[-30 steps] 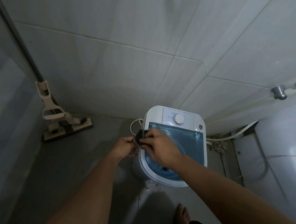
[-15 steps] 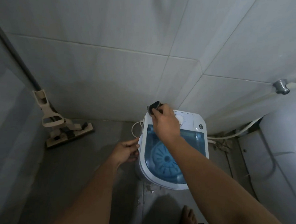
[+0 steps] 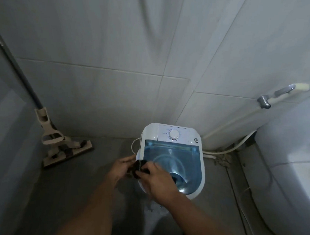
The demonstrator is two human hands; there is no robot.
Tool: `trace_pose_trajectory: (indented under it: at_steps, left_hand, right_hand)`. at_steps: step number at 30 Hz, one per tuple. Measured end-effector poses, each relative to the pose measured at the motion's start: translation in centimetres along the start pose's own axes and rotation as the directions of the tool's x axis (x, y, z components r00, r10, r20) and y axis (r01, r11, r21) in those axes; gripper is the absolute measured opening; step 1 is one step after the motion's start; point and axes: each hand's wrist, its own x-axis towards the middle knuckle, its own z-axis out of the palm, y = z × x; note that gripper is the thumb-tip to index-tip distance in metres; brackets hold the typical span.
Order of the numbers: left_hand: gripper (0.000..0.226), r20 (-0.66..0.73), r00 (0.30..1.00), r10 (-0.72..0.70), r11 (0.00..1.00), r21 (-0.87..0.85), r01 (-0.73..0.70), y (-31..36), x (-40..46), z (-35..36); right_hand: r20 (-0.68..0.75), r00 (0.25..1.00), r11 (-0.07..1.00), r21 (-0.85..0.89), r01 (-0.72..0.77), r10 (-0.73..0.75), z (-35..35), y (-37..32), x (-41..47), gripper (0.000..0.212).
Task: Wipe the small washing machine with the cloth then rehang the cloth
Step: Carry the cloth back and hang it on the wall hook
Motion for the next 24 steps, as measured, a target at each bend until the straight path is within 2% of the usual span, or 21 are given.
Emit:
trace_pose_trajectory:
  at_steps: [2,4,6,8,10,11,14,16,20,24]
  left_hand:
    - [0.036,-0.086,0.996,-0.026,1.000,-0.010,0.025,-0.2,-0.7,-0.1]
    - [0.036,-0.194,0.981,0.003,0.999,0.041,0.005,-0.1,-1.7,-0.1]
    - [0.028,-0.250,0.966,0.069,0.992,0.124,-0.039,1.2,-4.4,0.5]
    - [0.030,-0.200,0.975,0.096,0.994,0.067,-0.084,3.5,-9.0,1.9]
    - [0.045,-0.010,0.998,0.058,0.996,-0.061,-0.058,5.4,-13.3,3.3]
    - [0.046,0.071,0.994,0.086,0.994,-0.078,-0.080,6.3,-15.2,3.8]
    - [0.029,0.145,0.956,0.254,0.965,-0.099,-0.241,8.7,-20.4,4.6]
    - [0.023,0.108,0.937,0.333,0.940,-0.112,-0.321,10.3,-23.6,4.7]
    - [0.020,0.051,0.895,0.442,0.890,-0.149,-0.431,13.5,-29.1,4.5]
    - [0.021,0.008,0.839,0.544,0.834,-0.114,-0.540,15.6,-33.2,4.1]
  right_hand:
    - [0.072,0.997,0.995,0.097,-0.012,0.005,-1.2,-0.6,-1.6,0.032]
    - [0.046,0.989,0.955,0.256,-0.150,0.143,-3.0,-1.3,-2.8,0.032]
    - [-0.018,0.950,0.863,0.423,-0.276,0.312,-5.5,-2.2,-3.3,0.030]
    - [-0.079,0.898,0.776,0.541,-0.326,0.433,-8.2,-3.3,-3.4,0.027]
    - [-0.135,0.865,0.721,0.621,-0.306,0.483,-10.9,-4.7,-3.2,0.027]
    - [-0.155,0.860,0.701,0.657,-0.278,0.486,-12.3,-5.6,-2.9,0.028]
    - [-0.191,0.861,0.677,0.703,-0.215,0.472,-16.2,-8.5,-2.4,0.028]
    - [-0.248,0.834,0.678,0.711,-0.189,0.492,-18.5,-10.2,-2.1,0.026]
    - [-0.264,0.760,0.586,0.789,-0.184,0.594,-23.3,-13.2,-1.5,0.024]
    - [-0.262,0.781,0.649,0.726,-0.227,0.567,-27.8,-15.6,-0.7,0.023]
